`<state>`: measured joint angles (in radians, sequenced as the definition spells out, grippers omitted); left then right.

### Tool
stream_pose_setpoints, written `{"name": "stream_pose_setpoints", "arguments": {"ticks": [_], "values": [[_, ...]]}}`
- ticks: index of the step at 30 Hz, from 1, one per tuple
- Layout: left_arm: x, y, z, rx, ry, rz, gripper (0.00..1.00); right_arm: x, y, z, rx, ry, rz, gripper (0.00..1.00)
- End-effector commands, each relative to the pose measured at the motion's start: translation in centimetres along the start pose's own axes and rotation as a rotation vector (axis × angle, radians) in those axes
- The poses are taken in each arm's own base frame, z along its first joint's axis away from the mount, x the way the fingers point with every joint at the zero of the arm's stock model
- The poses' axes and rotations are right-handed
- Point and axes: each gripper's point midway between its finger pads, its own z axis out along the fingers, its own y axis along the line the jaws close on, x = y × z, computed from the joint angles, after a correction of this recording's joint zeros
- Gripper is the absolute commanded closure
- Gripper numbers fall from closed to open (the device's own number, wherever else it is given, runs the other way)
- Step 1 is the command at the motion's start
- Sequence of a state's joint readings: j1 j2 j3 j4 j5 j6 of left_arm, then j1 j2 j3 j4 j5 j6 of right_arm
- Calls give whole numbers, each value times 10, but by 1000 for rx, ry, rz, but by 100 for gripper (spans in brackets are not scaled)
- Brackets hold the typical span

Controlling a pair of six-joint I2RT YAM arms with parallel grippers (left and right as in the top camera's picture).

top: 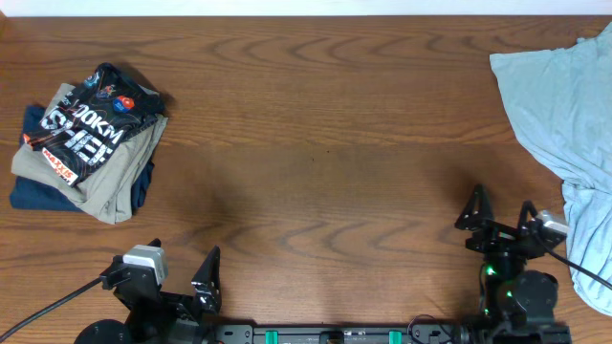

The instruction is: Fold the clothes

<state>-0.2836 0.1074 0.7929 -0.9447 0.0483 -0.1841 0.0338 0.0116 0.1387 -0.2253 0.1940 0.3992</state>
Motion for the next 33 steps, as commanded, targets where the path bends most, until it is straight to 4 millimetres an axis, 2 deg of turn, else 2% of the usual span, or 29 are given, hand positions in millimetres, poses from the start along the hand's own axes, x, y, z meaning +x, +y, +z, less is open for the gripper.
{"name": "stream_pose_setpoints", "arguments": {"ticks": [1, 6, 14, 22, 33], "values": [[0, 1, -1, -3, -5, -8, 2, 22, -12, 7, 31, 25, -68, 1], [0, 1, -1, -3, -5, -7, 2, 27, -9, 8, 2, 42, -200, 1], [0, 1, -1, -3, -5, -7, 2, 27, -9, 8, 6, 38, -203, 1], [0, 1, -1, -3, -5, -7, 2, 32, -2, 7, -51, 57, -446, 1], [0, 1, -1, -3, -5, -8, 2, 26, -8, 9, -25, 32, -444, 1]]}}
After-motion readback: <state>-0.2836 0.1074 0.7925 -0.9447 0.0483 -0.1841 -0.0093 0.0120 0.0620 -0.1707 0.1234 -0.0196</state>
